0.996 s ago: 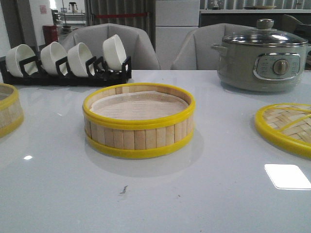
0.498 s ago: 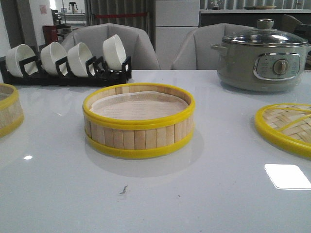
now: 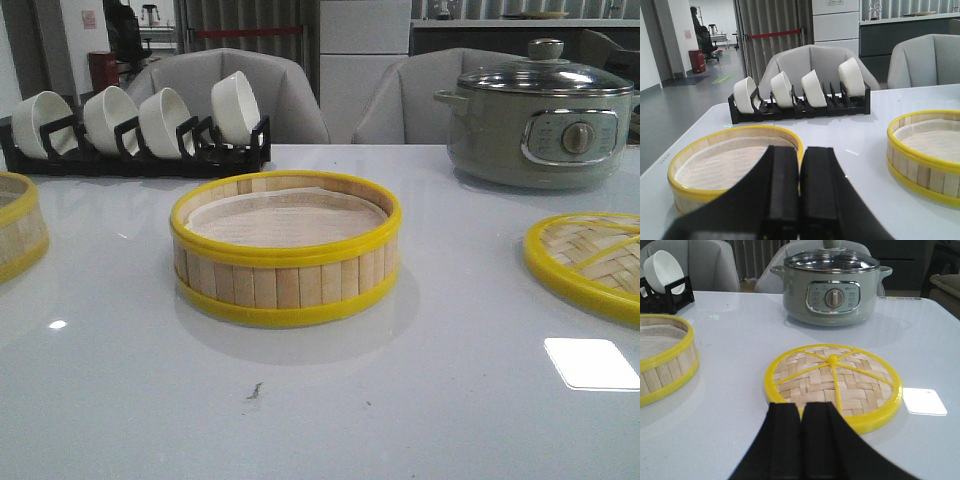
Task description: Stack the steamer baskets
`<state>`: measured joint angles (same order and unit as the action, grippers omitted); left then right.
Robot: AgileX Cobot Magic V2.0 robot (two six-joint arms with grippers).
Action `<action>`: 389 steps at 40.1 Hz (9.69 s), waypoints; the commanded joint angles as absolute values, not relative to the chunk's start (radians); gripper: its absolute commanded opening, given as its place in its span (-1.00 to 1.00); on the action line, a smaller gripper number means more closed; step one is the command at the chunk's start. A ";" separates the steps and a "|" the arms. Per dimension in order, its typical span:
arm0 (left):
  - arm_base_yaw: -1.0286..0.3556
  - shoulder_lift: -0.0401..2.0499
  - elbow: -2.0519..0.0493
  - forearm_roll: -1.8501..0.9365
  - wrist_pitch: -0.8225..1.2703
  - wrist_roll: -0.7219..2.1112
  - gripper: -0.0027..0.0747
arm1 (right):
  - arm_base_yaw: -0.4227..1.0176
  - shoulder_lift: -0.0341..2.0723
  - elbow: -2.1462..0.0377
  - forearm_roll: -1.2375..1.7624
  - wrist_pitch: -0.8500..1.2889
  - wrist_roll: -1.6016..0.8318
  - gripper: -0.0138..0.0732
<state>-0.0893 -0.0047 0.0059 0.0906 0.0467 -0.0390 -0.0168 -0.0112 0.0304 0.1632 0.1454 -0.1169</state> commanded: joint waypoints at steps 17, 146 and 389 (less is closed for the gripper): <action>-0.087 -0.018 0.007 0.090 -0.030 -0.047 -0.71 | -0.022 -0.031 0.015 0.164 0.063 -0.125 -0.57; -0.111 1.196 -1.388 0.042 0.726 -0.020 -0.71 | -0.020 0.800 -0.881 0.221 0.420 -0.116 -0.57; -0.784 2.016 -1.948 0.045 0.989 0.054 0.12 | -0.021 0.944 -0.896 0.160 0.409 -0.116 0.16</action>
<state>-0.7805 2.0852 -1.9126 0.0390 1.0310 0.0521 -0.0168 0.9532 -0.8564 0.1672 0.4868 -0.1112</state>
